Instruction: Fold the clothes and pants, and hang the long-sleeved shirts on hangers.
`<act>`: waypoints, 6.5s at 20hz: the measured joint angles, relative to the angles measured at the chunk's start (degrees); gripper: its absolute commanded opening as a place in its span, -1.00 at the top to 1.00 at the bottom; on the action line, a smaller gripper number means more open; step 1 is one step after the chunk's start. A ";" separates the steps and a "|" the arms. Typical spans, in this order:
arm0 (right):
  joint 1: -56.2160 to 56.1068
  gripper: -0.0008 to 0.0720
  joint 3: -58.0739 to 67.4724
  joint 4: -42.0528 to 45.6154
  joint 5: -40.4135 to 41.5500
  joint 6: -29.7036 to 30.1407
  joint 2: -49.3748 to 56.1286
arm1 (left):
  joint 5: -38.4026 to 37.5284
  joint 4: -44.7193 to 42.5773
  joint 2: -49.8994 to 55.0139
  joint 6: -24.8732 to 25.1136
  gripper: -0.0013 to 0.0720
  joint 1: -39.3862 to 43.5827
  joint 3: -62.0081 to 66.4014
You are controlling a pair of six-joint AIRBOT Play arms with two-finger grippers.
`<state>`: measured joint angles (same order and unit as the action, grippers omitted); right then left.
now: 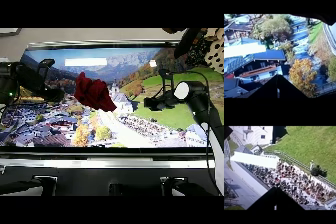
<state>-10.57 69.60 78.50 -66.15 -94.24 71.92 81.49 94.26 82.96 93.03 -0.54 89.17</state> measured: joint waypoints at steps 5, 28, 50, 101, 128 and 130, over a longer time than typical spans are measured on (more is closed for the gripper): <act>0.00 0.87 0.02 0.00 0.15 0.00 0.00 | -0.81 0.02 0.07 0.00 0.92 0.02 0.00; 0.00 0.87 0.02 -0.04 0.15 0.00 0.00 | -24.22 11.98 18.58 -9.70 -1.00 0.83 0.11; 0.00 0.74 0.04 2.69 -17.49 0.66 -19.28 | -8.33 20.37 8.50 -16.52 0.93 27.96 7.17; 18.27 0.88 -33.64 -35.74 4.00 23.87 4.76 | -2.40 11.39 -0.22 -12.85 -0.72 -5.29 5.90; 17.22 0.88 -33.79 -36.17 -8.90 17.03 -13.25 | -25.83 42.69 27.32 10.51 0.81 -6.62 -3.89; 17.22 0.88 -33.73 -36.74 -8.92 16.63 -13.35 | -25.40 41.86 27.69 10.49 0.92 -5.99 -3.45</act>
<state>6.66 35.88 41.76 -75.07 -77.60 58.57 56.10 136.11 110.65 103.53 -6.52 85.71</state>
